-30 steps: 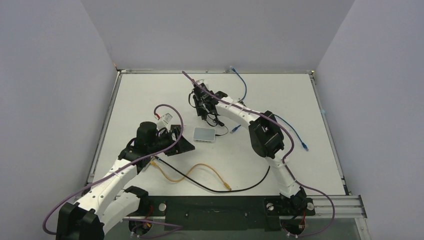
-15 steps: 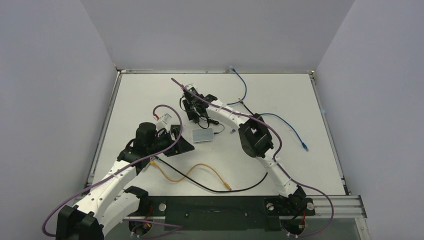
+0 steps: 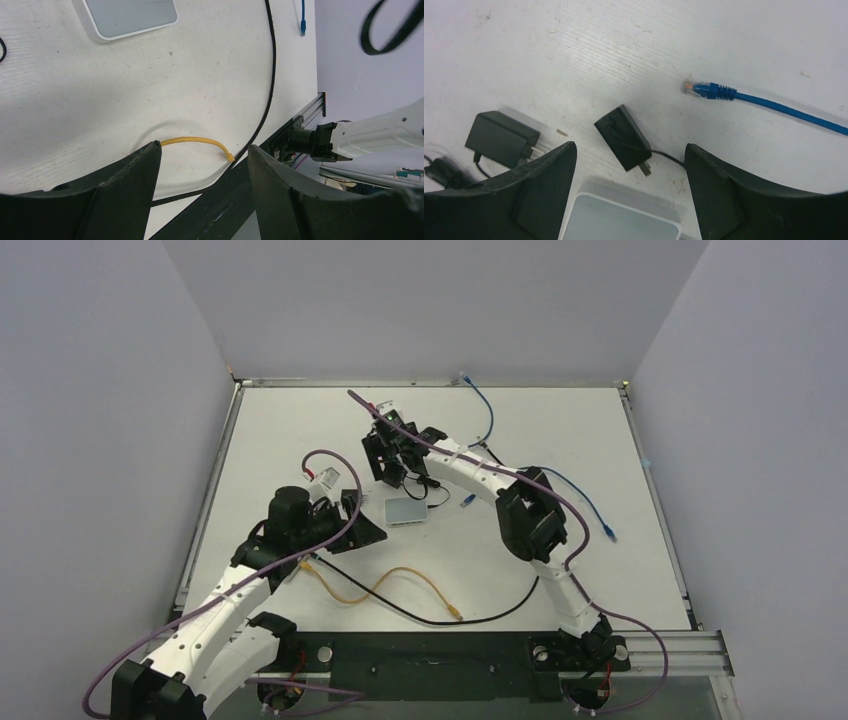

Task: Insert the plug into the switch port
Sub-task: Place the power at the center of the board, then move the switch port to the center of the board.

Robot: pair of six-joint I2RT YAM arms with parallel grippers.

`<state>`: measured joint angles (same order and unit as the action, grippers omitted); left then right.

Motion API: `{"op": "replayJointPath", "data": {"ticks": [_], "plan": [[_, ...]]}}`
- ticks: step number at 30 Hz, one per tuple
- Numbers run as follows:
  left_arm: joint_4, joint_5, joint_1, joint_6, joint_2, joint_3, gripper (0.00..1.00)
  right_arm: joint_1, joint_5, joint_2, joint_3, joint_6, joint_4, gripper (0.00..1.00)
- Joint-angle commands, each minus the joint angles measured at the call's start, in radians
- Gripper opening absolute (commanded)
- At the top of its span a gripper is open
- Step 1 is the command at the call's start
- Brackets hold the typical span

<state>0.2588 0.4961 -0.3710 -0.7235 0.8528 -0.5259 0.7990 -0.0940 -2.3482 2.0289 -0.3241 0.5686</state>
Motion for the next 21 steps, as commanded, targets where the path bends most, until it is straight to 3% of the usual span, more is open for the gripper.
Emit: {"op": "replayJointPath", "data": {"ticks": [1, 8, 12, 16, 21], "plan": [[0.005, -0.018, 0.007, 0.001, -0.023, -0.022, 0.61, 0.026, -0.081, 0.204, -0.122, -0.004, -0.126, 0.75], [0.037, -0.029, 0.007, 0.011, -0.047, -0.042, 0.61, 0.058, -0.084, 0.334, -0.298, -0.011, -0.206, 0.73], [0.076, -0.069, 0.007, 0.018, -0.101, -0.069, 0.61, 0.078, -0.041, 0.344, -0.348, -0.023, -0.226, 0.64], [0.156, -0.147, 0.008, 0.039, -0.163, -0.113, 0.61, 0.095, -0.015, 0.332, -0.359, -0.045, -0.244, 0.48], [0.218, -0.25, 0.009, 0.052, -0.258, -0.15, 0.61, 0.112, -0.002, 0.27, -0.335, -0.054, -0.246, 0.42]]}}
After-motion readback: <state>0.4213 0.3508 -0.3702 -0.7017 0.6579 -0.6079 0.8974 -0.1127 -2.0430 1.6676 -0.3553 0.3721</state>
